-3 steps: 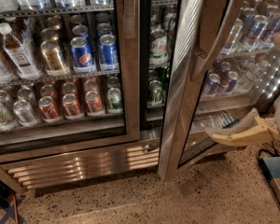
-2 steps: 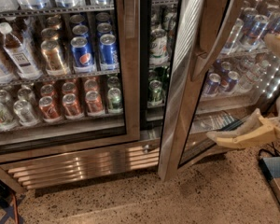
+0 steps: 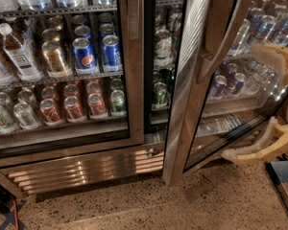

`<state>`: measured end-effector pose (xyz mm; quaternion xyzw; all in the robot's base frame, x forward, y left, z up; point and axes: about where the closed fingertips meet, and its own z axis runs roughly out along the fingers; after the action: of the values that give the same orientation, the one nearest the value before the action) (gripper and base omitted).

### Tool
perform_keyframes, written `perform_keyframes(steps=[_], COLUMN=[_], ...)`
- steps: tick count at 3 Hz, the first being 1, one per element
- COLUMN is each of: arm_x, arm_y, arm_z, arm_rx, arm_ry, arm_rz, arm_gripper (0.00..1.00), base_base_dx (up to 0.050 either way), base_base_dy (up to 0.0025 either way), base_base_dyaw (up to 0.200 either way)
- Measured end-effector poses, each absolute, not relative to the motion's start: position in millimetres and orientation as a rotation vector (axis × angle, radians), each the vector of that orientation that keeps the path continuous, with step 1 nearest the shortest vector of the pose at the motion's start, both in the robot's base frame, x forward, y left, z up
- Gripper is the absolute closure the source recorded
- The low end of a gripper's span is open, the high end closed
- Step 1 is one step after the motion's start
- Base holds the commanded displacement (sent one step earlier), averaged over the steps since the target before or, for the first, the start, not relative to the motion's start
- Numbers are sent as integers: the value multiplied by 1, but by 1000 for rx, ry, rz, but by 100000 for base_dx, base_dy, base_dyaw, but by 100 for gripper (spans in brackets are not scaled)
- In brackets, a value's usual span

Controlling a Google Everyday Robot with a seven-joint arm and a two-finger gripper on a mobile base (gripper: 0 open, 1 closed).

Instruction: Open right fridge door

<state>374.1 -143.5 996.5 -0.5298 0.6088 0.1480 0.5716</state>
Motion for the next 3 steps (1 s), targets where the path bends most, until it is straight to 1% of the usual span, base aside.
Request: perform_keyframes(steps=[2, 3], arm_x=[335, 328], arm_y=[-132, -116], arm_z=[989, 984], arm_rx=[-1378, -1427], arm_ry=[1365, 1335], arm_rz=[571, 611], arm_gripper=[0, 0], base_base_dx=[0, 0], base_base_dy=[0, 0], base_base_dyaw=[0, 0])
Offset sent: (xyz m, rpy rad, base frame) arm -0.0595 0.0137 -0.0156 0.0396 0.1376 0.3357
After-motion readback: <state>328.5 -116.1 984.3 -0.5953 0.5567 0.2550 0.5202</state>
